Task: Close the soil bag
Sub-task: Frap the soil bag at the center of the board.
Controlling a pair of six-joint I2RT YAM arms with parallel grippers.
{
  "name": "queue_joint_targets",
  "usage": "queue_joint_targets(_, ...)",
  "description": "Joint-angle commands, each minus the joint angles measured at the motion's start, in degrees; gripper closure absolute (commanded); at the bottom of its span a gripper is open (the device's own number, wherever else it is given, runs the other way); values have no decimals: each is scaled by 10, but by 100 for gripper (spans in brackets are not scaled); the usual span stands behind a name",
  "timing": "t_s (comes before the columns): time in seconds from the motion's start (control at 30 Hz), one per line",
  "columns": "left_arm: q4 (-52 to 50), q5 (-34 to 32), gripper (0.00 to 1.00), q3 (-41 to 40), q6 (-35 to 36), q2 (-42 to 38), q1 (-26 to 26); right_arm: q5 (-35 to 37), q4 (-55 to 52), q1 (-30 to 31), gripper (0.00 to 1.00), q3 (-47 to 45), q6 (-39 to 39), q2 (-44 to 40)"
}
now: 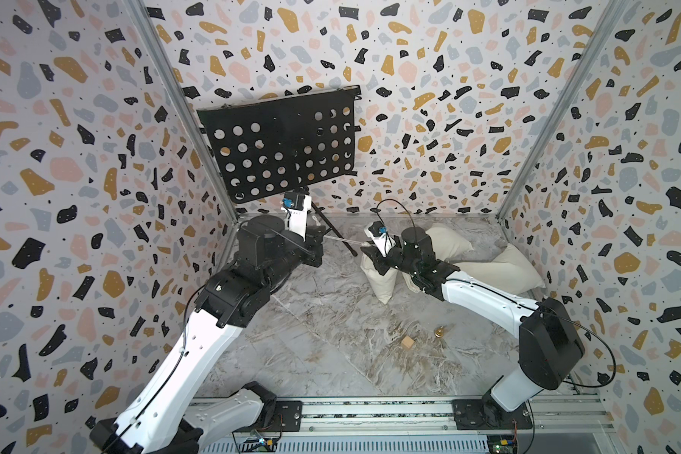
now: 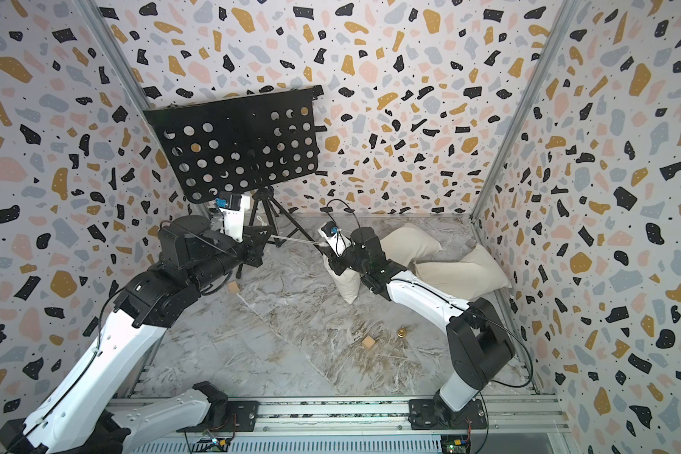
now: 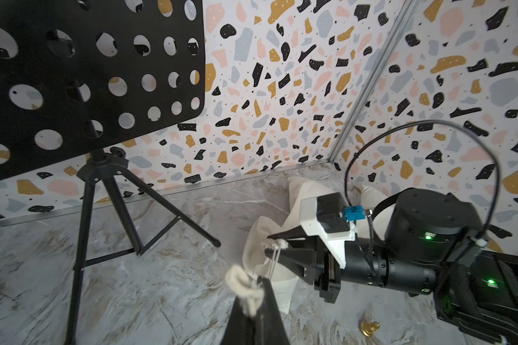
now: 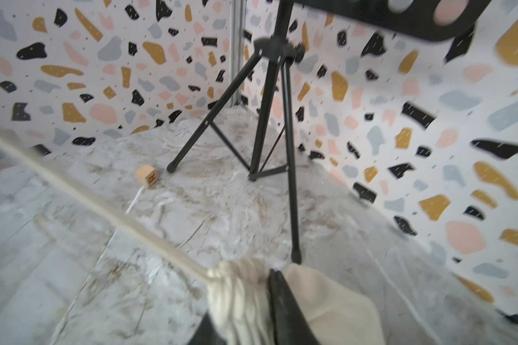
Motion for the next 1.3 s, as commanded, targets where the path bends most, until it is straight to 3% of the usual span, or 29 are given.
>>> queue_joint_targets(0.0,194,24,100,-61,-29,-61,11,-4,-113,-37,67,-33,-14,2)
queue_joint_targets(0.23,256,23,100,-184,-10,-112,11,-157,-178,-33,42,23,-74,-43)
queue_joint_targets(0.4,263,28,100,-215,-2,-123,12,-248,-232,-23,25,68,-129,-48)
queue_joint_targets(0.7,283,68,100,-238,2,-130,11,-277,-290,23,23,182,-182,17)
queue_joint_targets(0.9,284,75,100,-240,6,-140,11,-296,-375,44,40,272,-225,83)
queue_joint_targets(0.97,285,80,100,-241,5,-144,11,-295,-377,44,51,280,-226,96)
queue_joint_targets(1.07,276,79,100,-237,9,-156,12,-273,-389,44,84,283,-229,111)
queue_joint_targets(1.13,244,66,100,-218,23,-177,12,-234,-406,43,99,277,-239,121)
queue_joint_targets(1.27,177,1,100,-151,47,-224,12,-182,-415,12,100,228,-234,132)
